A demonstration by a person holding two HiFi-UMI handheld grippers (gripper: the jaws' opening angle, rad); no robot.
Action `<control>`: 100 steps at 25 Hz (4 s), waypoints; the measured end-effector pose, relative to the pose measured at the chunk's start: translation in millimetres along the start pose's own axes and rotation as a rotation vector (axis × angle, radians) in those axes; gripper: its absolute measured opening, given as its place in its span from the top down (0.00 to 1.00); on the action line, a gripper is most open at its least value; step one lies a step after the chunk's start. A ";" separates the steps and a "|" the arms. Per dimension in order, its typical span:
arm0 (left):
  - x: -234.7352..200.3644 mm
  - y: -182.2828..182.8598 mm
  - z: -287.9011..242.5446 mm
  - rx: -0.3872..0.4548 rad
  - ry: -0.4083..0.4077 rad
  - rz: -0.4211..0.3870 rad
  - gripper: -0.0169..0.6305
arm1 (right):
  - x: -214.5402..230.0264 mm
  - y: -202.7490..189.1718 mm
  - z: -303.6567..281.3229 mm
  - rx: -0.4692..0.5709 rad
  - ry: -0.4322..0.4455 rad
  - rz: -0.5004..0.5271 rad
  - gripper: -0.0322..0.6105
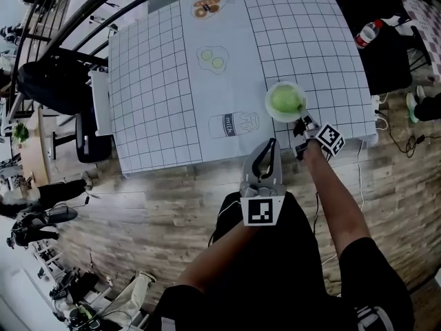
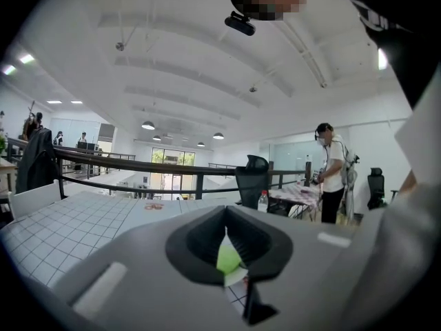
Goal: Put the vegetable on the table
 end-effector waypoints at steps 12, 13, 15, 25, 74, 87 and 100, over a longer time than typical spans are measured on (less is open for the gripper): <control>7.0 -1.3 2.2 0.003 -0.047 -0.062 0.96 | 12.8 2.6 1.6 0.030 -0.056 -0.014 0.93; 7.3 -0.6 1.7 0.012 -0.043 -0.052 0.96 | 13.7 2.9 1.5 0.040 -0.068 -0.019 0.93; 8.3 -0.2 1.1 0.013 -0.045 -0.044 0.96 | 14.6 3.8 1.5 0.060 -0.088 -0.025 0.93; 17.7 -0.6 6.4 -0.007 -0.068 -0.032 0.96 | 23.2 3.8 4.1 0.070 -0.225 -0.028 0.92; -33.2 17.8 93.3 0.035 -0.023 0.051 0.96 | -149.4 -145.8 111.2 -0.153 -0.135 0.564 0.96; -97.9 39.8 158.3 0.040 0.045 0.066 0.96 | -246.3 -242.7 173.1 -0.061 -0.005 0.971 0.96; -99.6 60.9 174.1 0.155 0.007 -0.002 0.96 | -292.1 -272.8 199.1 0.127 0.076 1.237 0.96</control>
Point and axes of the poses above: the fingertips, and each gripper's own axes: z backward along the fingers, x to its right, y out of its top, the point moved 2 cm from there along z, backward along the fingers, and after that the axes turned 12 degrees about -z, right-handed, at the moved point
